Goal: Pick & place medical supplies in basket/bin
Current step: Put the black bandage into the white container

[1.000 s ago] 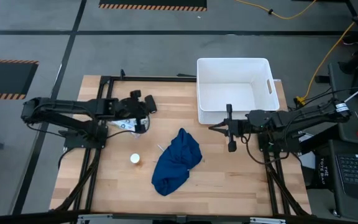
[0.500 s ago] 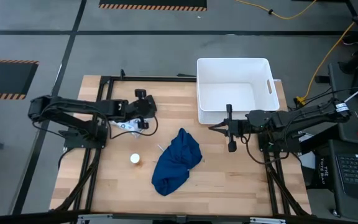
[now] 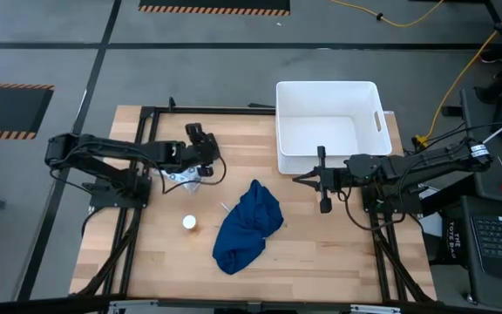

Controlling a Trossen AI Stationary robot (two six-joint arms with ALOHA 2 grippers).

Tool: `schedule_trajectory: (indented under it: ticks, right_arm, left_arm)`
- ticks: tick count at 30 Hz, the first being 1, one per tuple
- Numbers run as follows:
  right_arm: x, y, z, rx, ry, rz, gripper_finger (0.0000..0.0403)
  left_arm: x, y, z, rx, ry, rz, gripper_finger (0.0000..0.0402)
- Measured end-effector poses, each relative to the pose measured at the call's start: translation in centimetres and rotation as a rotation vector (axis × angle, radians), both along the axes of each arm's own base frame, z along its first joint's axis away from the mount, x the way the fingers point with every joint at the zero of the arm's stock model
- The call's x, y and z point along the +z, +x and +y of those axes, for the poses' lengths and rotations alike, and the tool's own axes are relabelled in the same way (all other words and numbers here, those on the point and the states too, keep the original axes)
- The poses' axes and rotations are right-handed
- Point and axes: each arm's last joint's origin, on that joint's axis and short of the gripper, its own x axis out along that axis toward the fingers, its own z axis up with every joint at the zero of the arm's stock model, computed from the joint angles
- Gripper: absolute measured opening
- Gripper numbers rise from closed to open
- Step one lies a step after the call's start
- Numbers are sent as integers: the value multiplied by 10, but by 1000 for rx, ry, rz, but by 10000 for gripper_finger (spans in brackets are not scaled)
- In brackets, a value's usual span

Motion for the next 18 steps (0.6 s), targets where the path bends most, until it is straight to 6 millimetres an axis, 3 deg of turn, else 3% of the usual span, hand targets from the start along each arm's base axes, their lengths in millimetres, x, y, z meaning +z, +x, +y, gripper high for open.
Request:
schedule_trajectory:
  ticks: [9, 18]
  right_arm:
    - [0, 0, 0, 0, 0, 0, 9]
    - [0, 0, 0, 0, 0, 0, 9]
  left_arm:
    - [-4, -6, 35, 266, -374, -319, 223]
    - [-6, -23, 72, 527, -530, -497, 223]
